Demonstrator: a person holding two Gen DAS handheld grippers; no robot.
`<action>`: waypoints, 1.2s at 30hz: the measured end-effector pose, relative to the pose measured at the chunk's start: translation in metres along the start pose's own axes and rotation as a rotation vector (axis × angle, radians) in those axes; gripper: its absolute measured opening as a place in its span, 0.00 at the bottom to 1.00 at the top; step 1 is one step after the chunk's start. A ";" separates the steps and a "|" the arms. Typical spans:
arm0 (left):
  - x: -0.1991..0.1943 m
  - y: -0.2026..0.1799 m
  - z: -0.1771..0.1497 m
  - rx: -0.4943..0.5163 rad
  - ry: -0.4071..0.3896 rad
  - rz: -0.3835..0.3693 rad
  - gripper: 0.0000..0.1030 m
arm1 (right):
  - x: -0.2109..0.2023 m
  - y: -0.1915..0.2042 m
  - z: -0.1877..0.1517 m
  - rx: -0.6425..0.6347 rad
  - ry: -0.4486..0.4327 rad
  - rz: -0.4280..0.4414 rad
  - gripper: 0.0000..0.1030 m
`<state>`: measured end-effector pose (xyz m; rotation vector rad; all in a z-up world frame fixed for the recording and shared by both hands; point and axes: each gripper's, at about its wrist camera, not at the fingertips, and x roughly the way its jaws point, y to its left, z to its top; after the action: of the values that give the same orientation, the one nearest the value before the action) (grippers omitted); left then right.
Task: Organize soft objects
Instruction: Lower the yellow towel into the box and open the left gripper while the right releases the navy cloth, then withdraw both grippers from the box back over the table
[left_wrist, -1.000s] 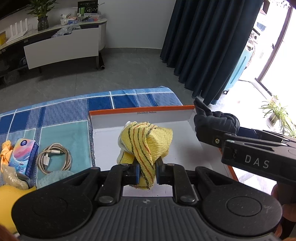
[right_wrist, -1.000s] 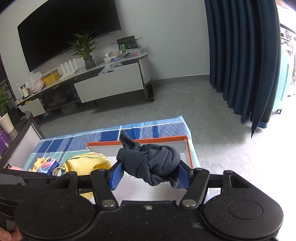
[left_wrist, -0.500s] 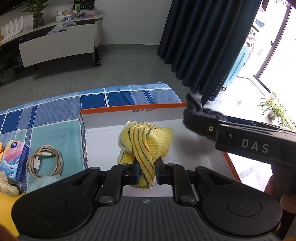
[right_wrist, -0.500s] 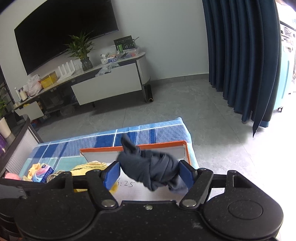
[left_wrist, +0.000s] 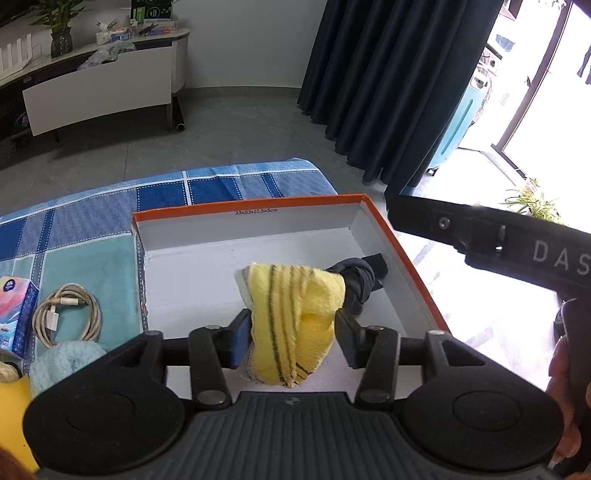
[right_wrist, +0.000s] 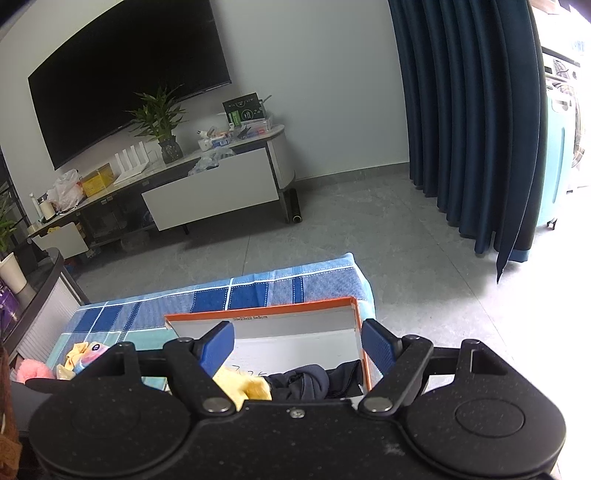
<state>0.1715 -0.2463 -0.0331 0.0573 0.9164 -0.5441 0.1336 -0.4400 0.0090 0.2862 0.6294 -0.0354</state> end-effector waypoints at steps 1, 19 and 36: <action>-0.002 0.001 -0.001 -0.004 -0.001 0.003 0.55 | -0.003 0.001 0.000 0.001 -0.004 0.000 0.87; -0.062 0.017 -0.025 -0.032 -0.078 0.161 0.85 | -0.042 0.030 -0.023 -0.014 0.003 0.019 0.87; -0.092 0.044 -0.056 -0.121 -0.082 0.234 0.96 | -0.051 0.061 -0.052 -0.060 0.073 0.045 0.87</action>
<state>0.1063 -0.1537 -0.0047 0.0323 0.8479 -0.2713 0.0694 -0.3702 0.0140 0.2444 0.6952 0.0378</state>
